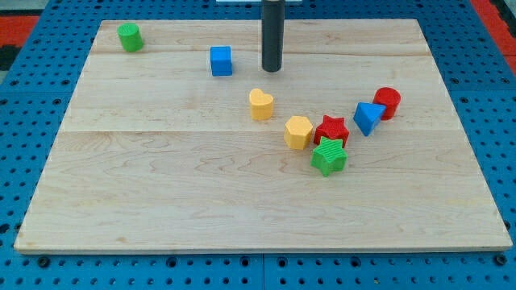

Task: Make a diagonal line out of the blue cube yellow heart and the green circle

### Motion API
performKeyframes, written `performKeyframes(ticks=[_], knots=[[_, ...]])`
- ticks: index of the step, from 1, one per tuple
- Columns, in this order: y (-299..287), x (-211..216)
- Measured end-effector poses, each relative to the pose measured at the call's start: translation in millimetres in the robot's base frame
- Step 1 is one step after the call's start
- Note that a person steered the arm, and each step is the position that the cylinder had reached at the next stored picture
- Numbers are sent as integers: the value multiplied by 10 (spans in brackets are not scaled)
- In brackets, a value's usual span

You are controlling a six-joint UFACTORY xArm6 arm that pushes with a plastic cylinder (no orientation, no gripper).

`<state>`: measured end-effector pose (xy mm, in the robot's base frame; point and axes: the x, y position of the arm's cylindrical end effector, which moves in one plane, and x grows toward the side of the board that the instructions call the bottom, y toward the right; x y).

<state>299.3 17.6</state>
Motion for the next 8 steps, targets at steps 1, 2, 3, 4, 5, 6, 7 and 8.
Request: performKeyframes(ticks=[1, 2, 3, 4, 5, 6, 7, 8], knots=[[-360, -57], [-822, -57], [-1363, -56], [-1596, -56], [-988, 106], [-771, 312], [-840, 658], [-904, 1013]])
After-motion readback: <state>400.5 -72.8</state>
